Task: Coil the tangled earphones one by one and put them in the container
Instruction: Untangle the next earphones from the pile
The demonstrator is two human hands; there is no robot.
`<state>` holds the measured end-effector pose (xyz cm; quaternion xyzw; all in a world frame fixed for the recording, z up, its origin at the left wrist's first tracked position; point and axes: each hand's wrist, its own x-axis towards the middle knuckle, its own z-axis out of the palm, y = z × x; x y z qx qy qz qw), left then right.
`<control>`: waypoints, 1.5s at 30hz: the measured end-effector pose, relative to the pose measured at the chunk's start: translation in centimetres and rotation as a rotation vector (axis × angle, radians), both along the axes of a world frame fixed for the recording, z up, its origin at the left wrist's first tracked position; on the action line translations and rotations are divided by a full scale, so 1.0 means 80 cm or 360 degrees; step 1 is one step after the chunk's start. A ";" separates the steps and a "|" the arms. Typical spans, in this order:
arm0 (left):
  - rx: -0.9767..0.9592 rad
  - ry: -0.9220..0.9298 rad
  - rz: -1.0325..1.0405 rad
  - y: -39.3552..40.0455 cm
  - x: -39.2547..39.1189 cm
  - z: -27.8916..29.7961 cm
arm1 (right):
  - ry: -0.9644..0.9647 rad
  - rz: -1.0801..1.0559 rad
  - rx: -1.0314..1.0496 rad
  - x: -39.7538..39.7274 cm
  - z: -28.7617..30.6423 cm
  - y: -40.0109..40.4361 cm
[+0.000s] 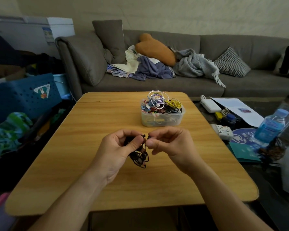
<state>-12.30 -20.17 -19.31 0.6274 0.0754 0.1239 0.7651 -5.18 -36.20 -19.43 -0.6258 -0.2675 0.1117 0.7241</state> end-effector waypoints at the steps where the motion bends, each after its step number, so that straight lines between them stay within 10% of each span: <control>1: 0.0014 -0.0028 -0.0003 0.000 -0.001 0.001 | 0.0009 -0.0010 0.0028 0.000 0.001 0.000; 45: 0.0276 0.0053 -0.0303 0.016 -0.016 0.000 | 0.0422 0.0565 -0.0076 -0.007 -0.006 -0.002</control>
